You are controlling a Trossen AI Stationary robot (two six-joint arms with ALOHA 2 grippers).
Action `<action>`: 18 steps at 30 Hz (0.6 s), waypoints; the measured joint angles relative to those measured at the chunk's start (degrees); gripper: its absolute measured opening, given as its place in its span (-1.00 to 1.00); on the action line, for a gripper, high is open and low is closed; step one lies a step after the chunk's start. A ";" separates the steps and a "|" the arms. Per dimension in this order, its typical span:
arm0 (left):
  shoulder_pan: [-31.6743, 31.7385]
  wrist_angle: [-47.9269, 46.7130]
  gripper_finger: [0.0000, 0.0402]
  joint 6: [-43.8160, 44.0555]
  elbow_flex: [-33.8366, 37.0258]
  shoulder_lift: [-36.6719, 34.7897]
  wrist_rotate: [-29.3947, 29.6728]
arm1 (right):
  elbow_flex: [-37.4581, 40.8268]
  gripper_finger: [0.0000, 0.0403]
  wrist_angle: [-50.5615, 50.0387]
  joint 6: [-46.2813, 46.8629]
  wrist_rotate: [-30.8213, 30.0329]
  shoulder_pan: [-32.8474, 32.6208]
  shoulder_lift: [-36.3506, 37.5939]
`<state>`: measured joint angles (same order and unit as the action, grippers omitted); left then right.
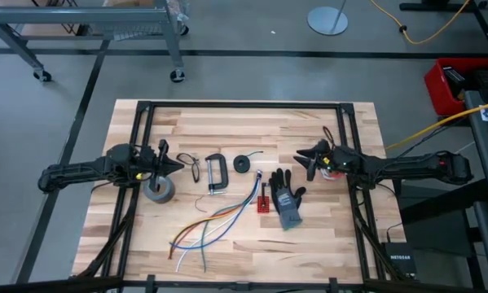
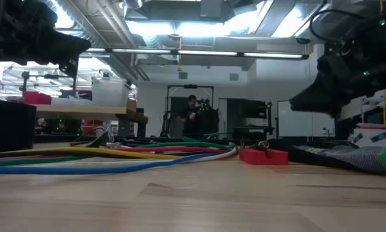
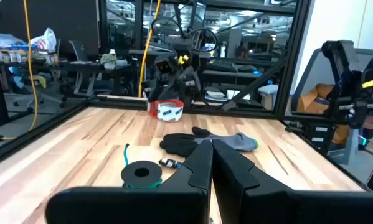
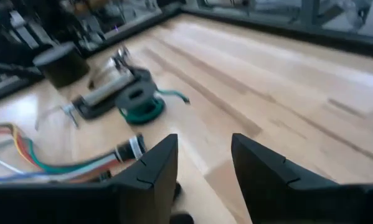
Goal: Coil cords
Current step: Return to Home Position
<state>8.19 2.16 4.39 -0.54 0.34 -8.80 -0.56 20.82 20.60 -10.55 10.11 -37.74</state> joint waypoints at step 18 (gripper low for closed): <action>0.00 -0.08 -0.98 -0.08 0.00 -0.02 0.10 | 0.11 -0.22 -10.49 0.07 0.66 0.02 0.02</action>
<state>8.19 2.09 4.31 -0.54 0.32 -8.69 -0.45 10.33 20.67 -9.89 10.13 -37.72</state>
